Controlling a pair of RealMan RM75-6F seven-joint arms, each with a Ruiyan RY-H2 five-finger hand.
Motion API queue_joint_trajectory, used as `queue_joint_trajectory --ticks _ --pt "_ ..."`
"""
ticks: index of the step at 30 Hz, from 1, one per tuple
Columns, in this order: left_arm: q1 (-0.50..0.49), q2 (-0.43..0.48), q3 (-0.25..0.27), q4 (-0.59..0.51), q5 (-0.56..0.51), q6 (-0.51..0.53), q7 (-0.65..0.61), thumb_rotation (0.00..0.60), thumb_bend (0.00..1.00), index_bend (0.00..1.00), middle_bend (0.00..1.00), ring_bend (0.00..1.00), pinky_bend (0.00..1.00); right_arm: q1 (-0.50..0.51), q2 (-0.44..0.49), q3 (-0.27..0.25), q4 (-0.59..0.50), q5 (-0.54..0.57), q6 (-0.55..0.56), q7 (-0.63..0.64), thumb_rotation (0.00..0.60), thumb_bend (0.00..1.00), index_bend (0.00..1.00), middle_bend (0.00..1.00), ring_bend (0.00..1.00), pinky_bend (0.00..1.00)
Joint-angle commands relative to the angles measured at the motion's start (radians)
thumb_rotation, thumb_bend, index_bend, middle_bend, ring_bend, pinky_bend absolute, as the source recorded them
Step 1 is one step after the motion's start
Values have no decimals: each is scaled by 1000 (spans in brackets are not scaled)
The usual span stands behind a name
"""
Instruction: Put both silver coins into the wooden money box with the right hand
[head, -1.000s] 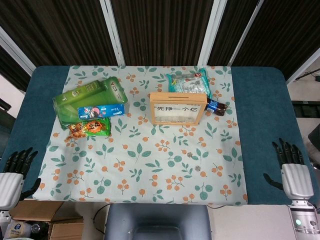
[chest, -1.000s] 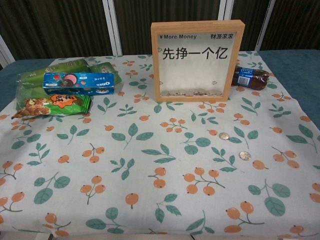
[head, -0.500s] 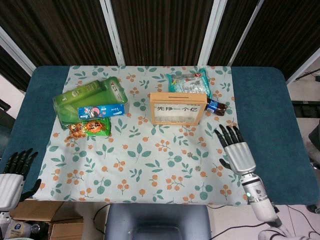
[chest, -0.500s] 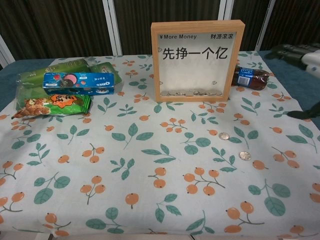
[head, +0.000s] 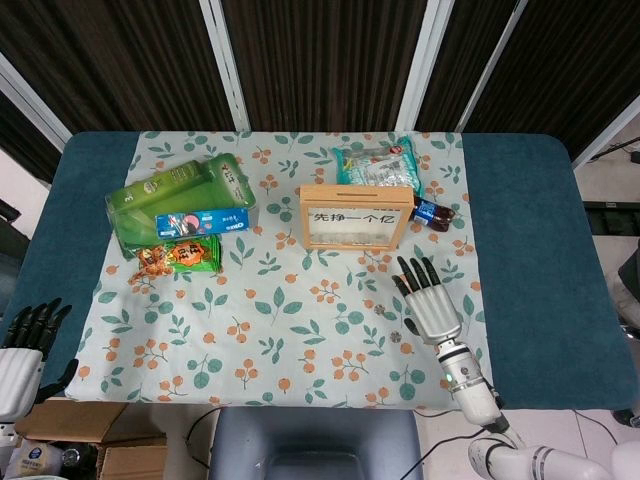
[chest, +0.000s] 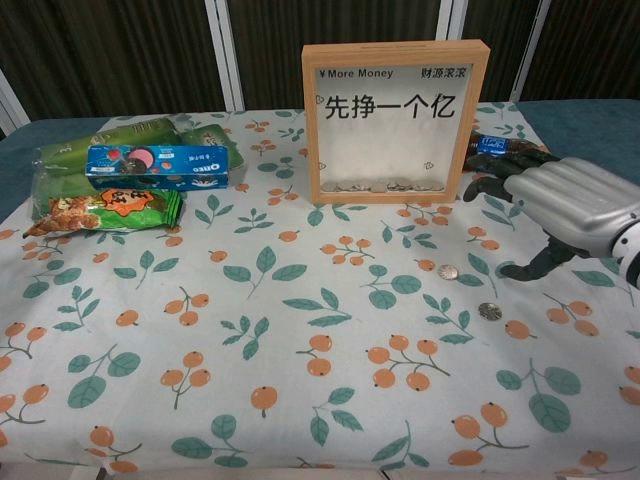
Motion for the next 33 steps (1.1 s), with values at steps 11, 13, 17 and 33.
queue_joint_trajectory --ticks 11,13,17,33 --pt "1 0 2 20 -4 -2 -24 600 365 0 0 0 32 33 -108 -25 151 -26 0 122 600 370 558 0 0 0" --pt "1 1 2 21 -4 -4 -27 600 365 0 0 0 31 37 -120 -26 170 -26 0 130 600 370 559 0 0 0" --pt "1 2 1 24 -6 -5 -34 600 365 0 0 0 32 47 -144 -25 207 -26 -1 147 600 370 552 0 0 0" --pt "3 0 2 40 -7 -3 -53 600 365 0 0 0 31 58 -175 -45 258 -19 -16 163 600 390 520 0 0 0"
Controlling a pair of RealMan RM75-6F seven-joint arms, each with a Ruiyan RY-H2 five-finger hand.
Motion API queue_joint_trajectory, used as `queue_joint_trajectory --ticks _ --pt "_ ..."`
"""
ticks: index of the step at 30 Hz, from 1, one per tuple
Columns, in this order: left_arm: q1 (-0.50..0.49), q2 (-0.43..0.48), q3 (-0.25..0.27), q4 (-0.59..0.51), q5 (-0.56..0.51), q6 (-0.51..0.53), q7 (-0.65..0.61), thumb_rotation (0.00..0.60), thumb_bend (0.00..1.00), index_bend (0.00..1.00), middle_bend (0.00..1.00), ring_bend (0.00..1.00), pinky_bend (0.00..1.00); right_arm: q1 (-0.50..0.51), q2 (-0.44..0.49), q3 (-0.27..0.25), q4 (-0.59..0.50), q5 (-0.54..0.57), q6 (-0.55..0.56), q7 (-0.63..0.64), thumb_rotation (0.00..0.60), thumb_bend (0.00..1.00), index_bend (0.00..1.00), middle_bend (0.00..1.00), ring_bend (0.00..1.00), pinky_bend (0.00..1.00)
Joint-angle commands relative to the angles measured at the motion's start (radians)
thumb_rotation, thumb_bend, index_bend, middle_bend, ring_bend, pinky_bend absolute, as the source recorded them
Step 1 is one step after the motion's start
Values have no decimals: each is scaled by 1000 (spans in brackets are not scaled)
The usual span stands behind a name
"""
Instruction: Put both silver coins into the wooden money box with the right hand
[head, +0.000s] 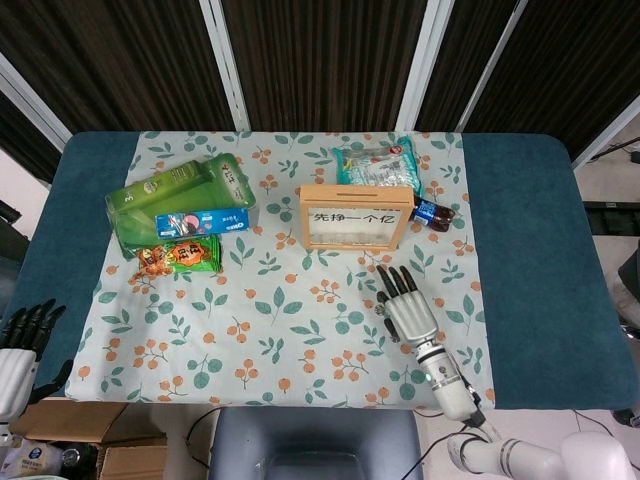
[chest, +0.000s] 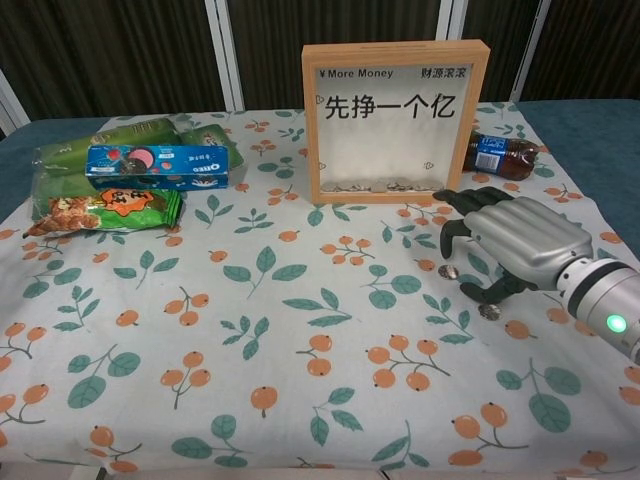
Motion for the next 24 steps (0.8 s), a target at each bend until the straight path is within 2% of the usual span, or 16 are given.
queue_joint_trajectory --ticks 1,24 --pt "1 0 0 1 0 1 1 600 365 0 0 0 30 0 -3 -2 5 0 1 3 600 390 520 0 0 0" --pt "2 2 1 2 -4 -2 3 600 364 0 0 0 30 13 -15 -2 15 17 -21 16 600 391 557 0 0 0"
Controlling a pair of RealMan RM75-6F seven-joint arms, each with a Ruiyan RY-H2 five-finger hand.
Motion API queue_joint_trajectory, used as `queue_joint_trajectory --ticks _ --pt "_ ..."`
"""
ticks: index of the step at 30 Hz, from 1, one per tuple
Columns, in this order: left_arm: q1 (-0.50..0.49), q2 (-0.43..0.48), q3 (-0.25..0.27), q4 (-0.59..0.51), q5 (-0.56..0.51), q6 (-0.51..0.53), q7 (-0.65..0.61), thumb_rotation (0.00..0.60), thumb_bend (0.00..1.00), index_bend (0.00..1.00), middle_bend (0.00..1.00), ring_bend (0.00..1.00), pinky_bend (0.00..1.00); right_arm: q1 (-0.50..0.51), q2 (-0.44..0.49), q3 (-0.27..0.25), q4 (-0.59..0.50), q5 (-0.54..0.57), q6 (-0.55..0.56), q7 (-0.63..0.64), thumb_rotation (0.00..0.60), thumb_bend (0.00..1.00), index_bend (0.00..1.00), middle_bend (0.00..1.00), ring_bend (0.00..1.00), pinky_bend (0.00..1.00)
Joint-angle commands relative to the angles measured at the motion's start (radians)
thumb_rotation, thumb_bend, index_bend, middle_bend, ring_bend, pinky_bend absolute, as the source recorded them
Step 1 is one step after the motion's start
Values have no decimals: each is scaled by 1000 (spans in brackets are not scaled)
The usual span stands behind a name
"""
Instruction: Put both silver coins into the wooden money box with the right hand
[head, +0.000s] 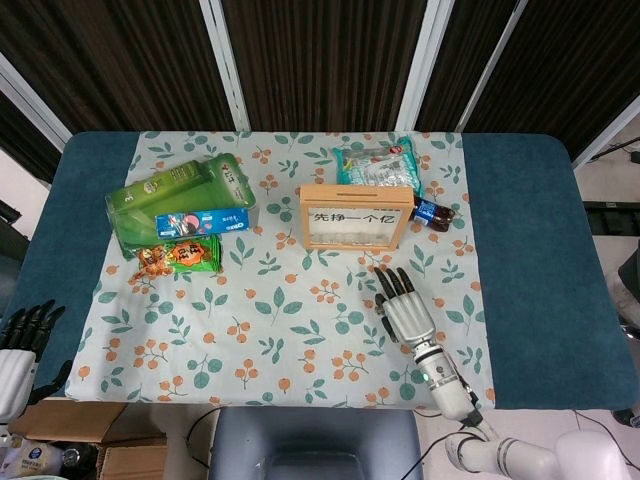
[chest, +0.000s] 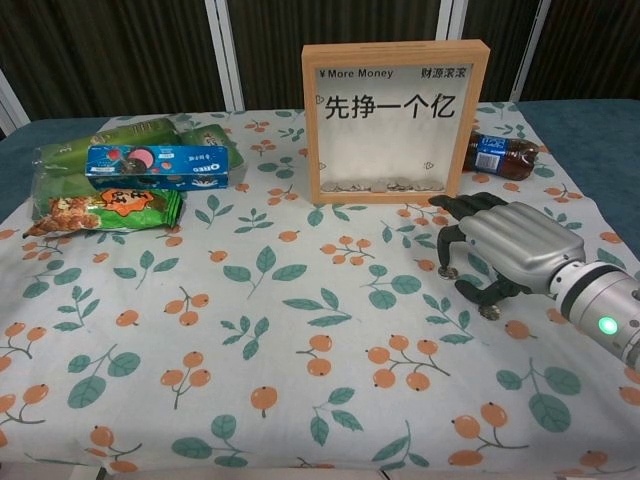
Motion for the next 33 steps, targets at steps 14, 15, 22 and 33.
queue_joint_trajectory --ticks 14,15,22,33 --pt "-3 4 -1 -6 -1 -6 7 600 366 0 0 0 31 8 -5 -1 2 10 -12 -3 600 393 577 1 0 0" --pt "-3 4 -1 -6 -2 -7 7 600 366 0 0 0 31 9 -6 -1 4 9 -10 -1 600 393 584 3 0 0" --pt "-5 2 0 -5 -2 -11 3 600 366 0 0 0 30 7 -14 -7 22 -2 5 7 600 396 624 13 0 0" --pt "-5 -6 1 10 10 1 -21 600 367 0 0 0 31 -1 -23 -19 54 -39 54 34 600 398 651 49 0 0"
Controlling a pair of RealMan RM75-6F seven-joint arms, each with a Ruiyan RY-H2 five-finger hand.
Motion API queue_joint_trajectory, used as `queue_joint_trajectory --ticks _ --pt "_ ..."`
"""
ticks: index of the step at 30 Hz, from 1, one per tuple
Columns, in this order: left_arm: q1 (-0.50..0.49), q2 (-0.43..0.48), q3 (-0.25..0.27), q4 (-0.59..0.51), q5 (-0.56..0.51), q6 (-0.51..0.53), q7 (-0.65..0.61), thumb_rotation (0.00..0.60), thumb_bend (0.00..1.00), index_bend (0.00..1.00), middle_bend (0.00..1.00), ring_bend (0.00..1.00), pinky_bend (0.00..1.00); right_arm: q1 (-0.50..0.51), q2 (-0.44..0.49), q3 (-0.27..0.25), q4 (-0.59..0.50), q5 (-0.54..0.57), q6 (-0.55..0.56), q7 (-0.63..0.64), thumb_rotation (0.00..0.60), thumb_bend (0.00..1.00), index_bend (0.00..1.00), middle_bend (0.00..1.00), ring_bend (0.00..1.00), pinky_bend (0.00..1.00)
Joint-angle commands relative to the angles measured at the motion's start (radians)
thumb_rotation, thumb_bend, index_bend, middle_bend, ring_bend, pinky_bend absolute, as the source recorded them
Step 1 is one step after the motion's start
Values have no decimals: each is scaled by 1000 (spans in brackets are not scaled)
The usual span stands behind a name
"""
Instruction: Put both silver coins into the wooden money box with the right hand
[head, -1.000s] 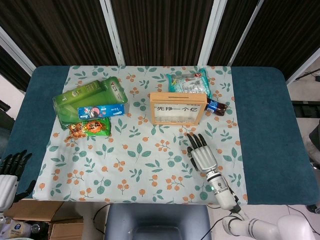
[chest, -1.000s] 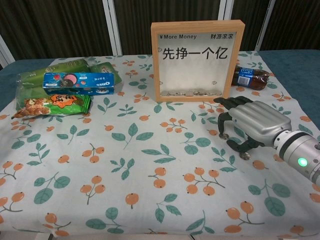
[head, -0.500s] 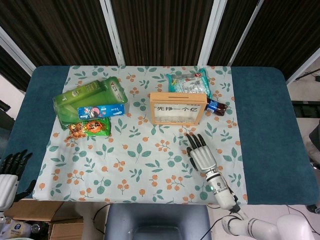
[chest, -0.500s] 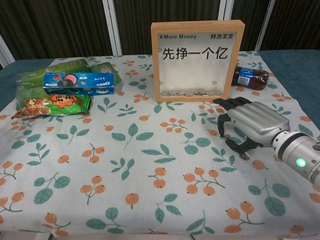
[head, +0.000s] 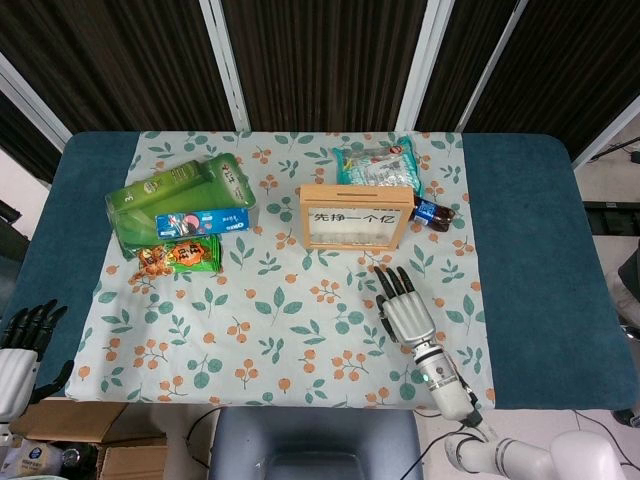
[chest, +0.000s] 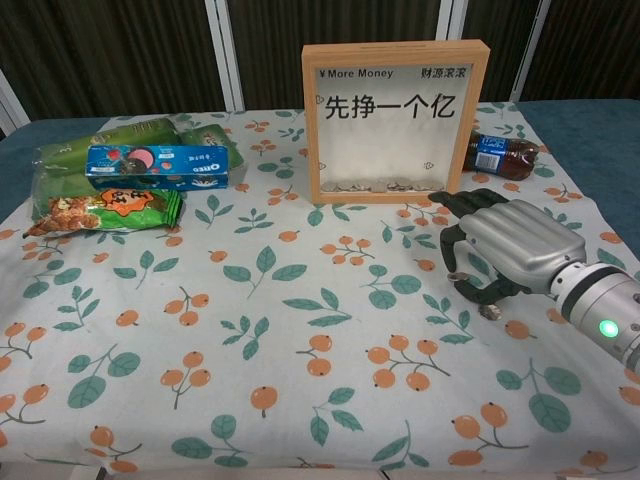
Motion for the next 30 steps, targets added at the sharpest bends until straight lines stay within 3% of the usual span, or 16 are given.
queue_joint_trajectory --ticks 1,8,30 --pt "1 -3 0 5 3 5 -6 600 367 0 0 0 31 -1 -4 -5 12 -13 13 11 600 398 652 51 0 0" --pt "2 -5 1 14 4 9 -18 600 368 0 0 0 31 -1 -12 -10 36 -31 29 23 600 402 624 67 0 0" --pt "5 -9 4 28 -7 -4 -32 600 367 0 0 0 32 16 -25 1 67 -30 6 28 600 572 654 120 0 0"
